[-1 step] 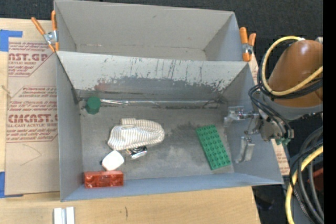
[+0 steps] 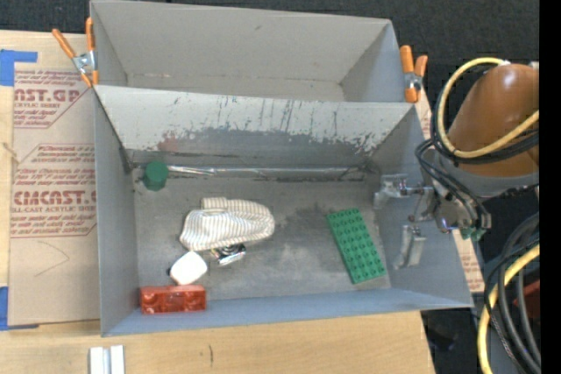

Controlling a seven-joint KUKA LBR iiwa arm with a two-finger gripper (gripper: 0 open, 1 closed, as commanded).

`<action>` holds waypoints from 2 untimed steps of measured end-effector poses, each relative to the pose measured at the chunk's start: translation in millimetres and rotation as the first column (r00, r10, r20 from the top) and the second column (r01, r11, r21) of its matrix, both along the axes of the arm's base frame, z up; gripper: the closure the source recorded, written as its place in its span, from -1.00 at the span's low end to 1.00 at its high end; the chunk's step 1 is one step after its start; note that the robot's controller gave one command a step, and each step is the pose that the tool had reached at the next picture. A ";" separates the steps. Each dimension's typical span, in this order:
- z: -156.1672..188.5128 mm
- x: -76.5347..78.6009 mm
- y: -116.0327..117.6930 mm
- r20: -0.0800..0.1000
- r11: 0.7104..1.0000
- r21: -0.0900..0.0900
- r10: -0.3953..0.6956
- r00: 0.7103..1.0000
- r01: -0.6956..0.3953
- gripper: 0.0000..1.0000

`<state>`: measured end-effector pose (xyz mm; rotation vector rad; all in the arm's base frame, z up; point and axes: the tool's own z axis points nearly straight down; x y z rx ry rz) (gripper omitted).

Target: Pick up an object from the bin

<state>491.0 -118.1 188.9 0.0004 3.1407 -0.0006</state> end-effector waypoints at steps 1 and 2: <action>-24.5 11.4 41.1 0.000 1.000 -0.001 -0.031 1.000 0.031 -1.00; -76.0 42.5 78.7 0.006 0.999 0.003 -0.046 0.999 0.046 -1.00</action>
Offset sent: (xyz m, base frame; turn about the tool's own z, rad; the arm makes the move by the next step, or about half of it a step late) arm 0.0538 0.0846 -0.0999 0.0593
